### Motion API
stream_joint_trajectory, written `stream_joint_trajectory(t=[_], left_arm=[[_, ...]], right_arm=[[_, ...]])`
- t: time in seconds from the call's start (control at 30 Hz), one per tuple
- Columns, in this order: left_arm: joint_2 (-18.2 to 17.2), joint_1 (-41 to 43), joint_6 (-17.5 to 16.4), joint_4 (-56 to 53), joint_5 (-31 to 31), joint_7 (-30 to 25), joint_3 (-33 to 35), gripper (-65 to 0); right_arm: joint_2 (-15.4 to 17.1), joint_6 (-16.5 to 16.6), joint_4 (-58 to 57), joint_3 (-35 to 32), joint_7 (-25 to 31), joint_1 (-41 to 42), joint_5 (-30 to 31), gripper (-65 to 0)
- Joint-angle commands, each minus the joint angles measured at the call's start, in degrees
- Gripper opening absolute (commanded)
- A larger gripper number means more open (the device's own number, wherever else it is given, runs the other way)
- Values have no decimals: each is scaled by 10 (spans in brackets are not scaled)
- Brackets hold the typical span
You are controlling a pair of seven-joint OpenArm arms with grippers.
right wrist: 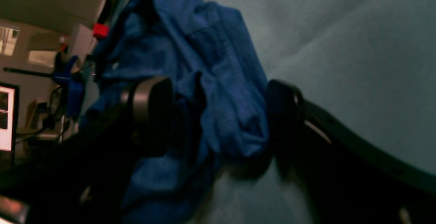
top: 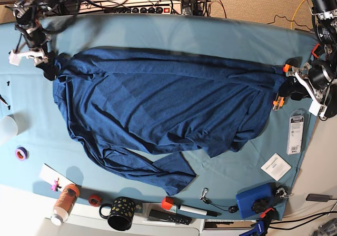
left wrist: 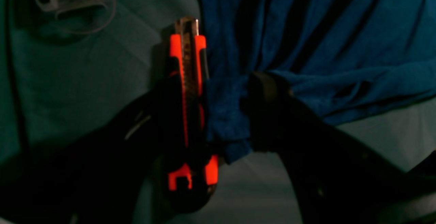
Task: Layout the t-shirt on the table in an organized manner, then fold the t-shirt properly
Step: 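Lower both grippers and lay the stretched shirt edge flat on the table, then move the left gripper along the shirt edge toward the box cutter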
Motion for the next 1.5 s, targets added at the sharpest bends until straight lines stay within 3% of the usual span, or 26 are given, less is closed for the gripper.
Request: stream_joint_trajectory(t=[0.0,0.63,0.73,0.83,0.87,0.93,1.13,1.2,1.47], left_arm=[[-12,-6,-2,9,-10,-12,-5,-336],[-12,-6,-2,9,-10,-12,-5,-336],[-11,-6,-2,9,-10,-12,-5,-336],[-11,-6,-2,9,-10,-12,-5,-336],[-11,-6,-2,9,-10,-11,-5,-336],[-11,-6,0,9,-11,-5,-5,-336],[-11,19,80,9,-28,0,-5,-309],[-7,34,80,9,-30,0,-5,-276],[33,94,80,9,-80,16,-5,-274]], right_arm=[[3,2,8,1,14,2,12,-230],[-9,-2,8,1,17,2,8,-233],[-9,0,8,1,17,2,8,-331],[-9,25,8,1,9,7,8,-595],[-9,26,8,1,5,8,8,-650],[-9,26,8,1,2,11,8,-650],[-8,26,8,1,-1,11,8,-650],[-8,26,8,1,-1,11,8,-650],[-8,26,8,1,-3,11,8,-650]])
